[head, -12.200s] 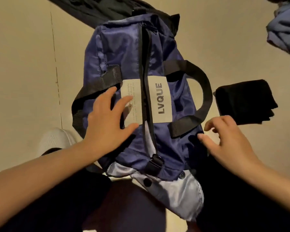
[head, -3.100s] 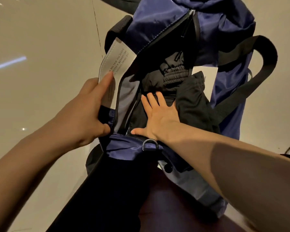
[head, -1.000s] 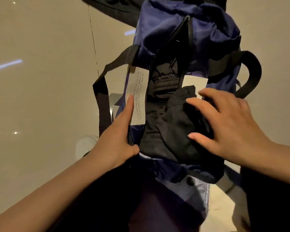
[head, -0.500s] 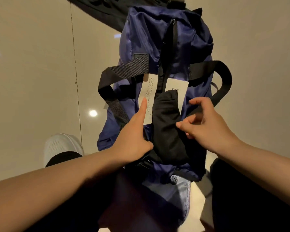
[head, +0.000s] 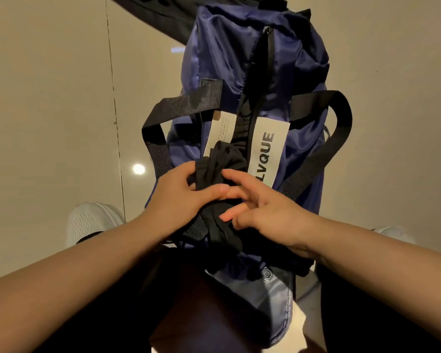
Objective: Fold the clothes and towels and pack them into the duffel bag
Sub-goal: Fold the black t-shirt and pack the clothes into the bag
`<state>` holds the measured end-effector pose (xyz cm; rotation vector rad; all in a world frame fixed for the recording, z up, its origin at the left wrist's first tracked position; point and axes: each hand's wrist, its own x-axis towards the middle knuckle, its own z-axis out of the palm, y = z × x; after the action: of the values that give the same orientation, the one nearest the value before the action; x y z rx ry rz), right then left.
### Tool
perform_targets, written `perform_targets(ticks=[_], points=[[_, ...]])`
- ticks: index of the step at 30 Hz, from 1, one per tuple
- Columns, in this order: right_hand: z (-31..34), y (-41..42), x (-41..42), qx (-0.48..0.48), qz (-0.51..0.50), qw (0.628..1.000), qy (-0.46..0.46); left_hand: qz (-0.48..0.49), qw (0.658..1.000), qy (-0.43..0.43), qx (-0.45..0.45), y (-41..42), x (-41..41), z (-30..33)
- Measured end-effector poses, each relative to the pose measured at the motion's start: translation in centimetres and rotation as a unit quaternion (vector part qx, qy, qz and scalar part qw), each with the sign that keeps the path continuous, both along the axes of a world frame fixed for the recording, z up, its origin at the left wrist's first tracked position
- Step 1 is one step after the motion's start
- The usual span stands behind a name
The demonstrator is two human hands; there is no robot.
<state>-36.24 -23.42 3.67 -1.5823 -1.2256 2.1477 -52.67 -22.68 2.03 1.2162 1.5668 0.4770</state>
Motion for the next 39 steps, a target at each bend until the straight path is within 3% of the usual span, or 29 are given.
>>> perform_targets(ticks=[2, 4, 7, 9, 16, 20, 25, 30, 33, 39], points=[[-0.2, 0.4, 0.5, 0.022, 0.007, 0.999, -0.033, 0.002, 0.999, 0.045, 0.016, 0.3, -1.3, -1.0], [-0.8, 0.7, 1.7, 0.150, 0.081, 0.975, -0.142, 0.002, 0.996, 0.080, 0.027, 0.5, -2.4, -1.5], [-1.5, 1.2, 3.3, 0.341, 0.312, 0.833, -0.305, 0.004, 0.992, 0.121, 0.036, 0.9, -4.0, -1.9], [-1.7, 1.5, 3.7, 0.357, 0.407, 0.764, -0.350, 0.003, 0.989, 0.146, 0.035, 1.2, -4.9, -2.2], [-2.7, 2.5, 1.8, 0.365, 0.600, 0.623, -0.346, -0.003, 0.986, 0.162, 0.039, 1.5, -5.4, -2.4], [-3.5, 3.1, 0.5, 0.311, 0.618, 0.607, -0.392, -0.011, 0.985, 0.164, 0.045, 1.3, -5.2, -2.5], [-2.8, 3.3, 2.1, 0.324, 0.646, 0.582, -0.374, -0.012, 0.984, 0.169, 0.050, 1.1, -5.5, -2.6], [-2.2, 1.8, 5.3, 0.323, 0.628, 0.623, -0.338, -0.012, 0.985, 0.160, 0.055, 1.0, -5.5, -2.5], [-2.3, 0.9, 6.4, 0.353, 0.601, 0.639, -0.324, -0.020, 0.985, 0.160, 0.060, 0.8, -5.6, -2.6], [-3.6, 0.0, 7.6, 0.466, 0.563, 0.607, -0.312, -0.021, 0.983, 0.164, 0.073, 0.7, -5.4, -2.5]])
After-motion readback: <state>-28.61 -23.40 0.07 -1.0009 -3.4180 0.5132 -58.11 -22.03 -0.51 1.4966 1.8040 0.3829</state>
